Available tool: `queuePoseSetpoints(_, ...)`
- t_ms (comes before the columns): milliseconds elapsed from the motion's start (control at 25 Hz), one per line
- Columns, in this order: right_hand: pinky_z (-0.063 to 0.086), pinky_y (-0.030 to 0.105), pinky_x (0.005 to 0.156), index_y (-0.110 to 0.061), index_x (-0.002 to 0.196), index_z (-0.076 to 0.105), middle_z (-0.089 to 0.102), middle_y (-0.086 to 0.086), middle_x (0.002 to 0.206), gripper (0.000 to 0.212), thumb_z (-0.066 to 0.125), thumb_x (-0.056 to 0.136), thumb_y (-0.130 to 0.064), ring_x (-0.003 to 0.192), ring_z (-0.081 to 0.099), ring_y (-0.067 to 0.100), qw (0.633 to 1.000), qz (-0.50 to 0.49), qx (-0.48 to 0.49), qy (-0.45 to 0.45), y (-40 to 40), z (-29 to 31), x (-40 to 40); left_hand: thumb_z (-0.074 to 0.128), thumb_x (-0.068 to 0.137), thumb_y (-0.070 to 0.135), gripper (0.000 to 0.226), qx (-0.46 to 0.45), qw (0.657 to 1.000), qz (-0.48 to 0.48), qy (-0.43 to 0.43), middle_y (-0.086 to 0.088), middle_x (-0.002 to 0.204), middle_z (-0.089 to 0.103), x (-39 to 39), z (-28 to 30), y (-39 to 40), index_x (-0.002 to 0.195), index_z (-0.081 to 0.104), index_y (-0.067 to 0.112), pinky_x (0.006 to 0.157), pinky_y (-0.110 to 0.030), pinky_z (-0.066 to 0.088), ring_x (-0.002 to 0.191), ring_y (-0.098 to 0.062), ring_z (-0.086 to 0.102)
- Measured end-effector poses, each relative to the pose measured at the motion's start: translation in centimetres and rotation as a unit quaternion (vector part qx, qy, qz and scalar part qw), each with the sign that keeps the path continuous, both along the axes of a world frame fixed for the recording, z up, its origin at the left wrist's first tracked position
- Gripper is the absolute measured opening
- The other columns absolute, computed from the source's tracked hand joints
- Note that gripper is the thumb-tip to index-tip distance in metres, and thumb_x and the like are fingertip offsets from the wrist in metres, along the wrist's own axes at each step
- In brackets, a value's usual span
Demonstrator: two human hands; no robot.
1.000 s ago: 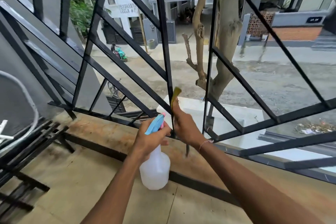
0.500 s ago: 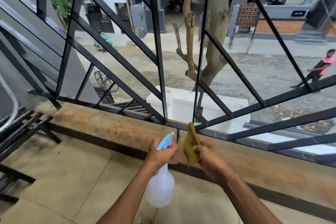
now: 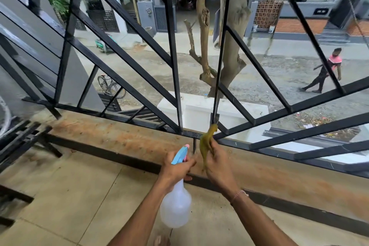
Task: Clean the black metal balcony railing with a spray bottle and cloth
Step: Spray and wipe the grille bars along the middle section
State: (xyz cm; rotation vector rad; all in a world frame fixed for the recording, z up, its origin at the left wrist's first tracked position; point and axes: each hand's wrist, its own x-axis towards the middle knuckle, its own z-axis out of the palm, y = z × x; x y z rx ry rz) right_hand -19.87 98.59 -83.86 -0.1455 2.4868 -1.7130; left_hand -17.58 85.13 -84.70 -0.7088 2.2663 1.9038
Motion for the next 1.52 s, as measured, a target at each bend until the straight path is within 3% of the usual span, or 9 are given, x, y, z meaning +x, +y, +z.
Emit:
queuePoseSetpoints(80, 0.045, 0.008, 0.075, -0.021, 0.148, 0.037, 0.061, 0.010, 0.117, 0.062, 0.044, 0.095, 0.011, 0.100, 0.059, 0.021, 0.995, -0.022, 0.077, 0.058, -2.3, -1.2, -2.5, 0.075, 0.091, 0.013, 0.029, -0.004, 1.000, 0.016, 0.002, -0.005, 0.082, 0.054, 0.2, 0.0, -0.7, 0.084, 0.049, 0.024, 0.056, -0.023, 0.056, 0.074, -0.013, 0.057)
queuePoseSetpoints(200, 0.022, 0.038, 0.123, -0.005, 0.159, 0.010, 0.019, 0.016, 0.164, 0.081, 0.042, 0.089, 0.017, 0.151, 0.018, 0.032, 0.976, 0.038, 0.201, 0.078, -6.3, -4.2, -6.6, 0.071, 0.091, 0.009, 0.020, -0.011, 0.999, 0.032, 0.008, -0.006, 0.082, 0.056, -0.1, 0.0, -2.4, 0.085, 0.056, 0.019, 0.062, -0.029, 0.059, 0.075, -0.014, 0.059)
queuePoseSetpoints(320, -0.002, 0.049, 0.124, 0.001, 0.157, -0.001, 0.001, 0.024, 0.165, 0.075, 0.048, 0.100, -0.004, 0.154, -0.001, 0.036, 0.920, 0.094, 0.366, 0.102, -9.2, -6.2, -8.5, 0.071, 0.091, 0.010, 0.008, -0.013, 1.000, 0.020, 0.016, -0.008, 0.082, 0.060, -0.2, 0.0, -3.8, 0.092, 0.064, 0.014, 0.063, -0.031, 0.057, 0.076, -0.016, 0.062)
queuePoseSetpoints(520, 0.004, 0.046, 0.124, 0.000, 0.157, -0.006, -0.004, 0.023, 0.165, 0.081, 0.052, 0.101, -0.009, 0.154, -0.002, 0.037, 0.825, 0.164, 0.495, 0.217, -5.1, -6.8, -7.4, 0.072, 0.092, 0.013, 0.018, -0.023, 1.000, 0.012, 0.009, -0.012, 0.097, 0.062, -0.6, -0.1, -3.6, 0.097, 0.057, 0.022, 0.060, -0.026, 0.055, 0.086, -0.019, 0.064)
queuePoseSetpoints(680, 0.010, 0.050, 0.125, 0.007, 0.155, -0.005, 0.000, 0.030, 0.163, 0.083, 0.054, 0.101, -0.013, 0.152, 0.001, 0.044, 0.794, 0.169, 0.566, 0.141, -4.8, -5.6, -6.9, 0.072, 0.093, 0.014, 0.023, -0.013, 1.000, -0.003, 0.022, -0.011, 0.099, 0.061, -0.8, 0.5, -2.0, 0.095, 0.054, 0.029, 0.065, -0.031, 0.061, 0.088, -0.021, 0.065)
queuePoseSetpoints(880, 0.008, 0.045, 0.125, -0.005, 0.160, 0.007, 0.007, 0.019, 0.166, 0.076, 0.055, 0.100, -0.010, 0.153, 0.005, 0.039, 0.862, 0.236, 0.426, 0.142, -4.8, -4.8, -7.2, 0.073, 0.091, 0.018, 0.031, 0.015, 0.999, 0.016, 0.028, -0.015, 0.100, 0.066, -1.0, 1.7, -2.0, 0.120, 0.063, 0.014, 0.061, -0.030, 0.060, 0.086, -0.020, 0.067)
queuePoseSetpoints(1080, 0.049, 0.021, 0.093, -0.016, 0.139, 0.053, 0.063, 0.011, 0.133, 0.040, 0.038, 0.103, -0.004, 0.113, 0.061, 0.018, 0.995, 0.095, 0.035, -0.023, 0.7, -1.6, -3.1, 0.075, 0.092, 0.017, 0.020, 0.012, 0.999, -0.011, 0.052, -0.011, 0.094, 0.066, -0.2, 4.0, -0.2, 0.108, 0.065, 0.018, 0.065, -0.032, 0.061, 0.086, -0.020, 0.069)
queuePoseSetpoints(1280, 0.057, 0.031, 0.061, -0.001, 0.113, 0.066, 0.076, 0.015, 0.094, 0.034, 0.035, 0.102, 0.003, 0.080, 0.071, 0.024, 0.922, -0.067, -0.307, -0.226, 6.5, 1.7, 0.3, 0.077, 0.089, 0.013, 0.022, 0.042, 0.998, 0.006, 0.045, -0.011, 0.095, 0.067, 0.7, 6.0, 3.7, 0.106, 0.066, 0.021, 0.062, -0.035, 0.063, 0.085, -0.021, 0.068)
queuePoseSetpoints(1520, 0.053, 0.029, 0.057, -0.001, 0.093, 0.068, 0.071, 0.014, 0.081, 0.036, 0.034, 0.102, 0.005, 0.064, 0.067, 0.015, 0.951, -0.076, -0.261, -0.146, 12.1, 5.0, 2.6, 0.075, 0.089, 0.012, 0.023, -0.015, 0.999, 0.005, 0.039, -0.010, 0.082, 0.061, 1.0, 6.8, 7.6, 0.110, 0.065, 0.008, 0.050, -0.020, 0.049, 0.067, -0.015, 0.057)
